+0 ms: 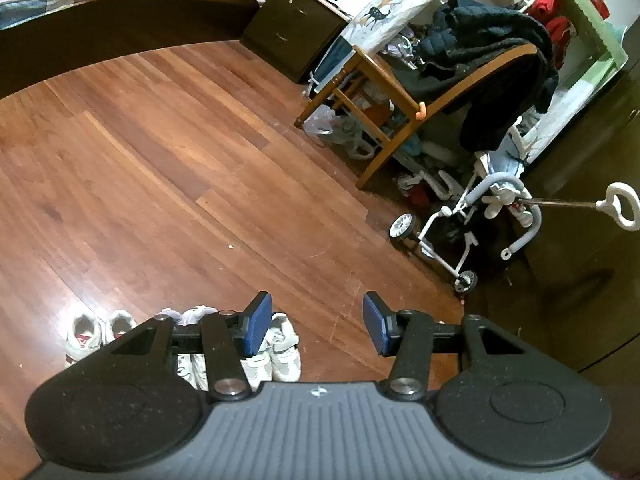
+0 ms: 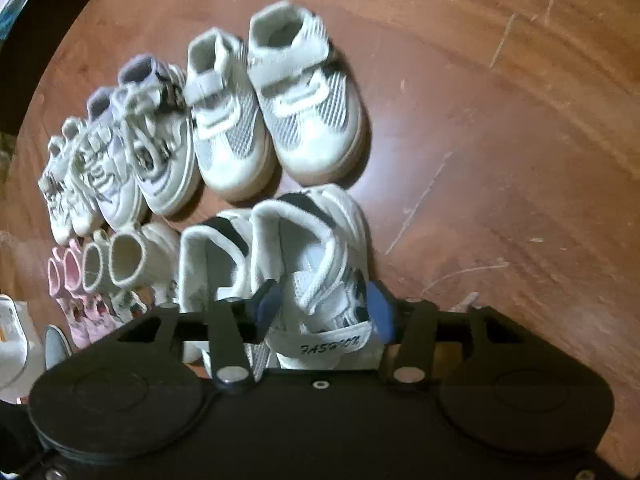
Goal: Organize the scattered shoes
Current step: 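Lower the black-strap sneaker beside its mate in the row and open the right tool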
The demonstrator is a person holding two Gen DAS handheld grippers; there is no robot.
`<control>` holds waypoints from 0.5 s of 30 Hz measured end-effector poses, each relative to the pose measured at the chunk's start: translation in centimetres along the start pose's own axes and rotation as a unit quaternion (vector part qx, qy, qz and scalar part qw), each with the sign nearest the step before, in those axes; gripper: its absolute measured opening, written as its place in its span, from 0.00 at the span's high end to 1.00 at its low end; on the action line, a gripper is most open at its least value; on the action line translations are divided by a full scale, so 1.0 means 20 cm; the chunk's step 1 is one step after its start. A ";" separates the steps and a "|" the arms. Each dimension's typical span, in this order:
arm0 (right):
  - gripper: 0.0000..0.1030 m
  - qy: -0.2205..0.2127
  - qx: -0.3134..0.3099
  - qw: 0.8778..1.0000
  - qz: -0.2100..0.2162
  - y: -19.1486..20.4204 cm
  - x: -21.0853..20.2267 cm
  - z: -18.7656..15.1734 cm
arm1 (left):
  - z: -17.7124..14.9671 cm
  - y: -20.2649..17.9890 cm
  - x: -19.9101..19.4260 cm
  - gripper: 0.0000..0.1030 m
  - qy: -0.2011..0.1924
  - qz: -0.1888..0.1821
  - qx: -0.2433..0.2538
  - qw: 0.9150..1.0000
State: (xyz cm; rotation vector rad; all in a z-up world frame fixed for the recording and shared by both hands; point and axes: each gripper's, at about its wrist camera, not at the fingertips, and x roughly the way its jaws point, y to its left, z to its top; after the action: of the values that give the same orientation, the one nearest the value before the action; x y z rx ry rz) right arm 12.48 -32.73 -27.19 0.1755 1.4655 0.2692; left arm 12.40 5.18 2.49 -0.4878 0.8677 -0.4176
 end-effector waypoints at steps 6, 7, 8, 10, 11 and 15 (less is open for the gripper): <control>0.23 -0.028 0.001 1.000 -0.003 0.05 -0.23 0.00 | -0.08 -0.07 0.06 0.30 0.033 0.060 0.079 0.994; 0.22 -0.039 -0.005 0.999 0.000 0.09 -0.27 -0.02 | -0.10 -0.08 0.08 0.29 0.039 0.071 0.090 0.993; 0.16 -0.049 -0.011 0.999 0.003 0.13 -0.32 -0.03 | -0.12 -0.08 0.09 0.29 0.045 0.081 0.100 0.991; 0.10 -0.068 -0.022 0.997 0.005 0.19 -0.43 -0.05 | -0.16 -0.10 0.10 0.28 0.053 0.100 0.126 0.985; 0.09 -0.081 -0.029 0.996 0.007 0.24 -0.50 -0.07 | -0.18 -0.11 0.11 0.28 0.054 0.110 0.137 0.983; 0.05 -0.133 -0.036 0.990 0.032 0.36 -0.70 -0.12 | -0.25 -0.13 0.12 0.14 0.064 0.127 0.160 0.977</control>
State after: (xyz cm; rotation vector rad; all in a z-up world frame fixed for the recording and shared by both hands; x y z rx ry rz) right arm 8.47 -29.89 -11.97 0.1921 1.1846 0.3375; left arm 9.31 0.65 -0.28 -0.0509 0.9520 -0.3476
